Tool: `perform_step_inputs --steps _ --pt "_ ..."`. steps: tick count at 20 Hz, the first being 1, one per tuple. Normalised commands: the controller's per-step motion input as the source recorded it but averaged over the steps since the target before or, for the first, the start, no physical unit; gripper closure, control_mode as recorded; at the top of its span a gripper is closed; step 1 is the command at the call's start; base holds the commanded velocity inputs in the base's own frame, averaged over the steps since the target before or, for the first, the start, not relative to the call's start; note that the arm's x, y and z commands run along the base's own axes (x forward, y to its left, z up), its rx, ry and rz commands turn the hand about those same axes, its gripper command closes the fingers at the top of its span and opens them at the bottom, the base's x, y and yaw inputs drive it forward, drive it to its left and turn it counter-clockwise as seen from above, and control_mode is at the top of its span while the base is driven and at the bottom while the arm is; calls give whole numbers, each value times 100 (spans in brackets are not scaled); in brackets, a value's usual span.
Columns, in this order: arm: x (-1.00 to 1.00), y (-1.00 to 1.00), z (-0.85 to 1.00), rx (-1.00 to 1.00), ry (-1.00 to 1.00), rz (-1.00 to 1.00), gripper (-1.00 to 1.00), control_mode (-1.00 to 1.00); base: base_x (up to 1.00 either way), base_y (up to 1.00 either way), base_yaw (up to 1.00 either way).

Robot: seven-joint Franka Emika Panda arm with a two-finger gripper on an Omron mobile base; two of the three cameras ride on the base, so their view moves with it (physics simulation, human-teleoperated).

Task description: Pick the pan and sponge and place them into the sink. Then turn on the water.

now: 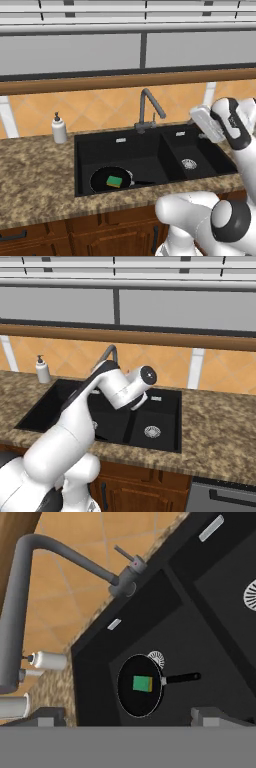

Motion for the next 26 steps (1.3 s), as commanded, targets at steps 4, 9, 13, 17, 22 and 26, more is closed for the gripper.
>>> perform_step_inputs --steps 4,9,13,17,22,26 --pt "54 0 -21 6 -5 0 -100 -100 0 0 0" --pt "47 0 -38 3 -9 0 -100 -100 0 0 0" --pt "50 0 -32 0 -4 0 -100 -100 0 0 0" --pt "53 1 -25 0 0 0 -100 -100 0 0 0" --pt "60 0 -14 6 0 2 -100 -100 0 0 0" --pt "57 0 -11 1 7 2 -100 -100 0 0 0"
